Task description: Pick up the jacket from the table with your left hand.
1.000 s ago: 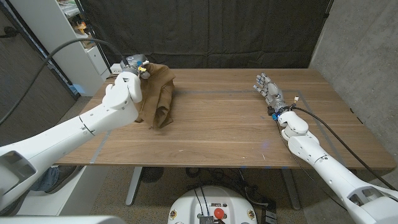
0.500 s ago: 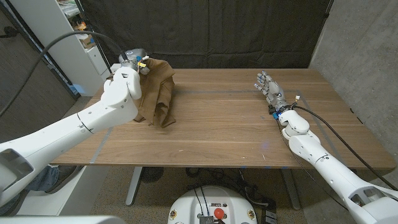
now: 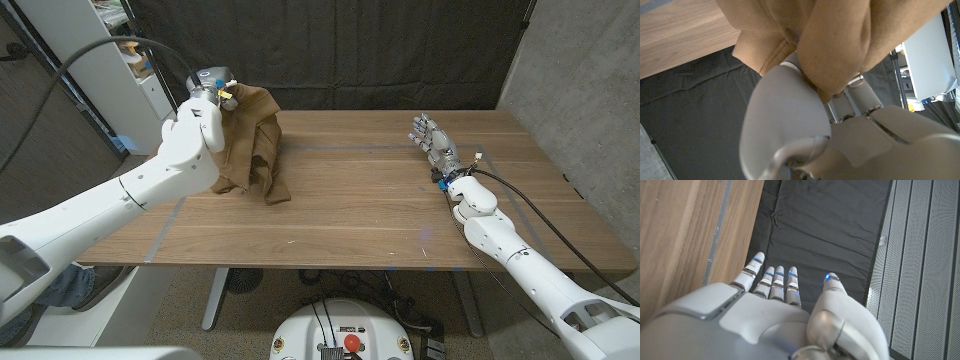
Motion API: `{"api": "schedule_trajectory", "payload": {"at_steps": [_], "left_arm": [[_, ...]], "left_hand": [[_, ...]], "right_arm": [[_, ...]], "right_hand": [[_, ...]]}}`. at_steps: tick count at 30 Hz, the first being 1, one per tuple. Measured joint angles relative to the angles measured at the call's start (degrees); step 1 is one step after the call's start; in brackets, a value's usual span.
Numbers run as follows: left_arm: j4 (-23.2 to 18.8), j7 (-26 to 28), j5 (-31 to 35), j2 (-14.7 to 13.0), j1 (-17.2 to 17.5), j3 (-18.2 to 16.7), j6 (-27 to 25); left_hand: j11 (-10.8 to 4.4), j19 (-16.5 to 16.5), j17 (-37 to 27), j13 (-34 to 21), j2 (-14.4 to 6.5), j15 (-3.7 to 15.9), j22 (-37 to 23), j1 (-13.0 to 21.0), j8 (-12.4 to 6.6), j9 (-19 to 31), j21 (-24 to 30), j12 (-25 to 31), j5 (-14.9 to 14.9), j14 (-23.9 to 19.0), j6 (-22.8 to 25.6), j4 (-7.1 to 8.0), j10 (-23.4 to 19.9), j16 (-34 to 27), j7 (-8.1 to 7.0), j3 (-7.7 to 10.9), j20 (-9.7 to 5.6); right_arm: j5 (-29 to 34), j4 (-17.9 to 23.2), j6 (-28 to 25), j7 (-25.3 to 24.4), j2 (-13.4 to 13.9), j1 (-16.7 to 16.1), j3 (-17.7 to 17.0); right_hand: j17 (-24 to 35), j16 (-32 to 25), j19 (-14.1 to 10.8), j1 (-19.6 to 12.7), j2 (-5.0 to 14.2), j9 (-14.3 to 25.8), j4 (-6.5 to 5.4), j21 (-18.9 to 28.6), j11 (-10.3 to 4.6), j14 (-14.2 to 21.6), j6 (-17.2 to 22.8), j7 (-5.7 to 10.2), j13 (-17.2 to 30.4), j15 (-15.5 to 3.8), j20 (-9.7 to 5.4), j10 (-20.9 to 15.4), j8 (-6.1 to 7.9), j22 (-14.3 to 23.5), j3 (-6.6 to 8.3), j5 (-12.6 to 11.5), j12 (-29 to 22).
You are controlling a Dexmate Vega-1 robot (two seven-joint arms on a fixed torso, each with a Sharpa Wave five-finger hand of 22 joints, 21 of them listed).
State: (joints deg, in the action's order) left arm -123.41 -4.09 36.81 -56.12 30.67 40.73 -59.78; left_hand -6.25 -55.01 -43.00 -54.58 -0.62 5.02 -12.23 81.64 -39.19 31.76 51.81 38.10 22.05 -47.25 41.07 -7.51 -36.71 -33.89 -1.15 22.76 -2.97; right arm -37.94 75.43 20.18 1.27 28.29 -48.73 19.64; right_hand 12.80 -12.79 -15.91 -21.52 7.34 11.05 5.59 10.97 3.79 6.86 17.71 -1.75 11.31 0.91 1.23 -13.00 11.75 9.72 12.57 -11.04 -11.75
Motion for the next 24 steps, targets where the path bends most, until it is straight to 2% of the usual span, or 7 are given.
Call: {"api": "schedule_trajectory", "payload": {"at_steps": [24], "left_arm": [[-2.7, -4.4, 5.9, -0.4, -1.2, -0.7, -1.2]], "left_hand": [[0.01, 0.5, -1.2, -1.2, 0.0, -0.44, 0.4, 0.0, -0.24, 0.3, 2.7, -1.0, 0.7, -0.4, 0.4, -0.13, -1.0, 0.0, 0.01, 0.66, -0.49]], "right_arm": [[0.1, 0.3, 0.2, -0.1, -0.3, 0.2, 0.1]], "right_hand": [[0.0, 0.0, 0.0, 0.0, 0.00, 0.0, 0.24, 0.0, 0.00, 0.0, 0.0, 0.00, 0.0, 0.00, 0.00, 0.0, 0.00, 0.0, -0.24, 0.0, 0.0]]}}
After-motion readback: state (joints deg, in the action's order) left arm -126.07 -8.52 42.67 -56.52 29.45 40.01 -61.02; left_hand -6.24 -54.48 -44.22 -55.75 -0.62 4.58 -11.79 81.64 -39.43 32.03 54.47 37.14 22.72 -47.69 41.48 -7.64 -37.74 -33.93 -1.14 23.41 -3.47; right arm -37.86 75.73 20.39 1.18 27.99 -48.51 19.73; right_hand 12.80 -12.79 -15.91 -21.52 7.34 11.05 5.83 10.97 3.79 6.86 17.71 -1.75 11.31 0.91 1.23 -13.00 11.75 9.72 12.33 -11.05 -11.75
